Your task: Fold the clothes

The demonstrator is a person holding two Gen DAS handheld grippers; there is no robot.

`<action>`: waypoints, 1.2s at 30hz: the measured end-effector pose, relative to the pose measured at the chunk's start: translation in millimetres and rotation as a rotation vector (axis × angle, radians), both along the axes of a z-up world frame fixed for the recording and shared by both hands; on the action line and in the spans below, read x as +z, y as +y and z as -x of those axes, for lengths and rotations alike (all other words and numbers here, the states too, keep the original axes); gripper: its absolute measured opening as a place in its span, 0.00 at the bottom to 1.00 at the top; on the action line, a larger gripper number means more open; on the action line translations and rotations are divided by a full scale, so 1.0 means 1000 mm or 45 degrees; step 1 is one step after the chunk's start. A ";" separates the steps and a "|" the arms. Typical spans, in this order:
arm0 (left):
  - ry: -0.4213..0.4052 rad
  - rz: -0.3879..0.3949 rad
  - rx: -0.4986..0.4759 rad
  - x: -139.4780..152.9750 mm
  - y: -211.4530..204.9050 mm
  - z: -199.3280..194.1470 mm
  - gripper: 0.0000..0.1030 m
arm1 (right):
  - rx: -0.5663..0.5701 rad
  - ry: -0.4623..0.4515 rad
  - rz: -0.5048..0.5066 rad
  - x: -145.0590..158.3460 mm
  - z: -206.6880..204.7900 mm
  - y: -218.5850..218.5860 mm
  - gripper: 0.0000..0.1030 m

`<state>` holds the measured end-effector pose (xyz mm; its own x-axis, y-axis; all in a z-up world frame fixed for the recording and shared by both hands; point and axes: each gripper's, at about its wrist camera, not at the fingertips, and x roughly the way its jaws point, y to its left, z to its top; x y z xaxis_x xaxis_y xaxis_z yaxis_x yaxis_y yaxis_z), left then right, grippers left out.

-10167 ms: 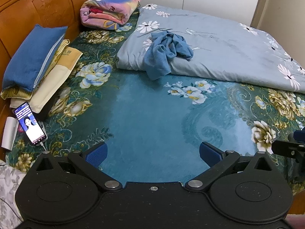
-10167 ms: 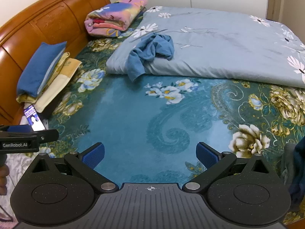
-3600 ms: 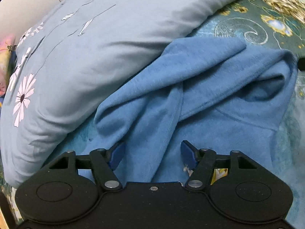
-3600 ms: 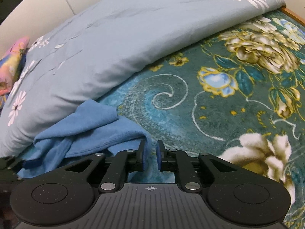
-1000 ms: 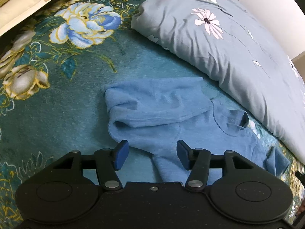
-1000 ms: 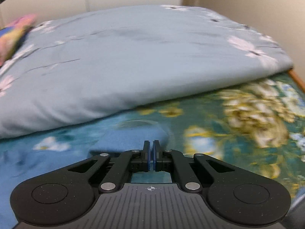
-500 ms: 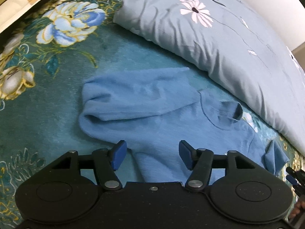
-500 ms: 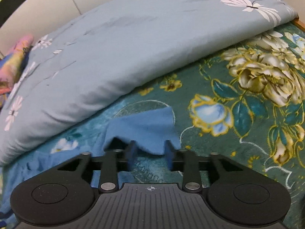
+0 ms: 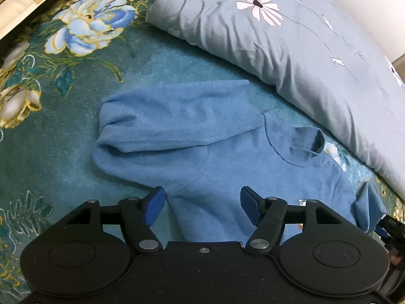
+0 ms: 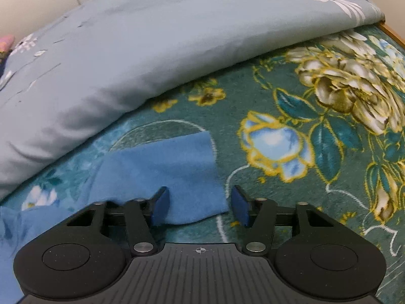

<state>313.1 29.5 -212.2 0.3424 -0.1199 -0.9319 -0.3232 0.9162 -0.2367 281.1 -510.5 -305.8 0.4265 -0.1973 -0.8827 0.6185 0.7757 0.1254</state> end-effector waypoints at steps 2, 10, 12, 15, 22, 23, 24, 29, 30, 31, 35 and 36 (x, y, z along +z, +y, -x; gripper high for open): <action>-0.002 0.000 -0.007 0.000 -0.003 -0.002 0.62 | 0.008 -0.012 -0.001 0.001 0.001 0.002 0.10; -0.003 -0.001 -0.030 -0.001 -0.014 -0.008 0.63 | 0.045 -0.086 -0.029 0.018 0.004 -0.008 0.00; -0.003 -0.001 -0.033 -0.002 -0.014 -0.008 0.63 | 0.029 -0.108 -0.001 0.025 0.008 -0.014 0.00; -0.001 -0.002 -0.034 -0.003 -0.014 -0.009 0.63 | 0.009 -0.095 -0.057 0.025 0.009 -0.029 0.01; 0.009 -0.004 -0.047 -0.004 -0.019 -0.007 0.64 | 0.006 -0.032 -0.087 0.008 0.010 -0.028 0.26; 0.009 -0.004 -0.047 -0.005 -0.019 -0.007 0.64 | -0.007 -0.024 -0.089 0.004 0.010 -0.028 0.32; 0.010 -0.005 -0.046 -0.005 -0.018 -0.006 0.64 | -0.006 -0.018 -0.083 0.002 0.010 -0.026 0.31; 0.018 -0.008 -0.034 -0.006 -0.017 -0.004 0.64 | 0.035 -0.028 -0.085 -0.001 0.010 -0.015 0.20; 0.020 -0.008 -0.033 -0.007 -0.017 -0.003 0.64 | 0.039 -0.039 -0.104 -0.001 0.010 -0.014 0.16; 0.020 -0.008 -0.035 -0.006 -0.017 -0.003 0.64 | 0.043 -0.048 -0.123 -0.001 0.010 -0.012 0.10; 0.013 -0.013 -0.041 -0.005 -0.018 -0.003 0.65 | 0.033 -0.056 -0.069 0.005 0.010 -0.009 0.02; 0.010 -0.017 -0.043 -0.004 -0.018 -0.004 0.65 | 0.033 -0.054 -0.029 0.008 0.011 -0.011 0.02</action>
